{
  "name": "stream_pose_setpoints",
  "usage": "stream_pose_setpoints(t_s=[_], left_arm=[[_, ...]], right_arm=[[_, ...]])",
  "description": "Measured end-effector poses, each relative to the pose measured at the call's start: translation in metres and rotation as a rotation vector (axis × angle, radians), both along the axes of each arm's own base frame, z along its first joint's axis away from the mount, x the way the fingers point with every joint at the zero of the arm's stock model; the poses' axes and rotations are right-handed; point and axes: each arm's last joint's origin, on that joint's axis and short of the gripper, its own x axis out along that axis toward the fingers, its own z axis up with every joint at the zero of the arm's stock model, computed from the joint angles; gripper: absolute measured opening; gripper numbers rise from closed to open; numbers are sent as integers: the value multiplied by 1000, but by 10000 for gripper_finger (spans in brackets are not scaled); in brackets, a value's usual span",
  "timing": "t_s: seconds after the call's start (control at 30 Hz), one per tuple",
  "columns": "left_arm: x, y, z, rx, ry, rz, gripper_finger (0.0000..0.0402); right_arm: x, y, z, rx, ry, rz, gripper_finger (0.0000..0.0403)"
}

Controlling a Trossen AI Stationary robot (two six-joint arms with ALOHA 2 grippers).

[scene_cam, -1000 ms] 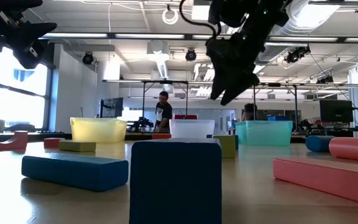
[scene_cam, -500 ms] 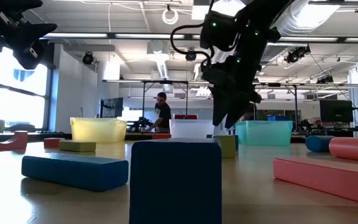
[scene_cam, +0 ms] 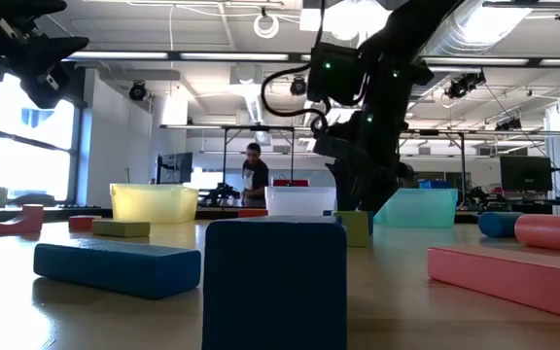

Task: Sort & place blocks by color
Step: Put the blue block into the green bin

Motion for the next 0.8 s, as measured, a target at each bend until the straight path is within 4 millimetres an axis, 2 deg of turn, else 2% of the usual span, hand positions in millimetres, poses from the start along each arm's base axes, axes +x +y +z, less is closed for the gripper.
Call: stream_pose_setpoints(t_s=[0.1, 0.27, 0.53, 0.7, 0.8], left_arm=[[0, 0, 0, -1, 0, 13, 172], [0, 2, 0, -44, -2, 54, 172], [0, 3, 0, -72, -6, 115, 172], [-1, 4, 2, -97, -17, 115, 172], [-3, 5, 12, -106, -34, 115, 172]], right_arm=[[0, 0, -3, 6, 10, -7, 196], [1, 0, -3, 23, 0, -49, 105], [0, 1, 3, 46, -17, -47, 103], [-2, 0, 26, -10, -66, -62, 103], [-4, -3, 44, -70, -97, -84, 103]])
